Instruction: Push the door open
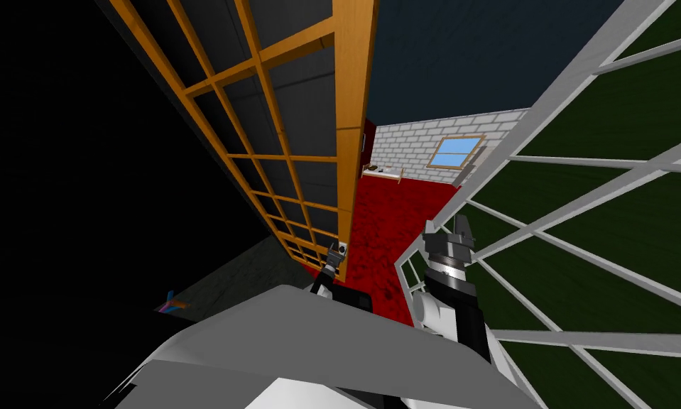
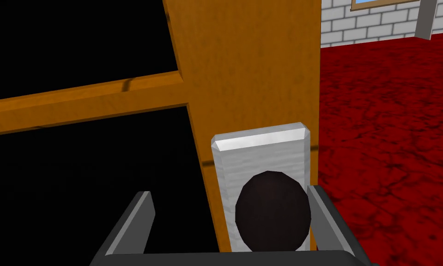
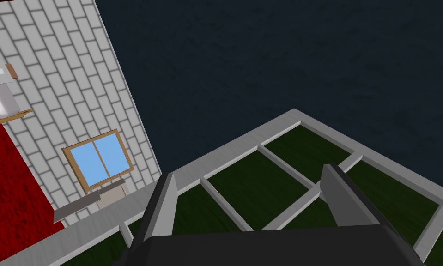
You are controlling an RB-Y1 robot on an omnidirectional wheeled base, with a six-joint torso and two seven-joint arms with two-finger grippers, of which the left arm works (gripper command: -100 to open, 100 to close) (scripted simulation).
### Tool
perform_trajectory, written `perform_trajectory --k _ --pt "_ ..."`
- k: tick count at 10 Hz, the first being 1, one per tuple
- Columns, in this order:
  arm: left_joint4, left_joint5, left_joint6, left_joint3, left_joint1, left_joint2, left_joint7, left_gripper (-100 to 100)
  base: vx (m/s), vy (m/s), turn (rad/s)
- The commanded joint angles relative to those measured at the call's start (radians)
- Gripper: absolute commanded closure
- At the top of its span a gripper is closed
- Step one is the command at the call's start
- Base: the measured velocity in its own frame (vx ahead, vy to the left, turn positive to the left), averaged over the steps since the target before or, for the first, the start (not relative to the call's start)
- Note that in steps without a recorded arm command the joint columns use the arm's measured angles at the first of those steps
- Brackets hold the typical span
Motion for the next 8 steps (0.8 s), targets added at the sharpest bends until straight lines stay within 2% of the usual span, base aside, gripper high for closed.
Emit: perform_trajectory --k 1,4,8 --pt "0.02 0.013 -0.017 0.03 -0.008 0.007 0.0 100 0.096 -0.067 0.038" --pt "0.022 0.024 -0.02 0.053 -0.011 0.004 -0.005 100 0.106 -0.09 0.049" --pt "0.024 0.046 -0.025 0.098 -0.017 -0.009 -0.013 100 0.137 -0.112 0.061"
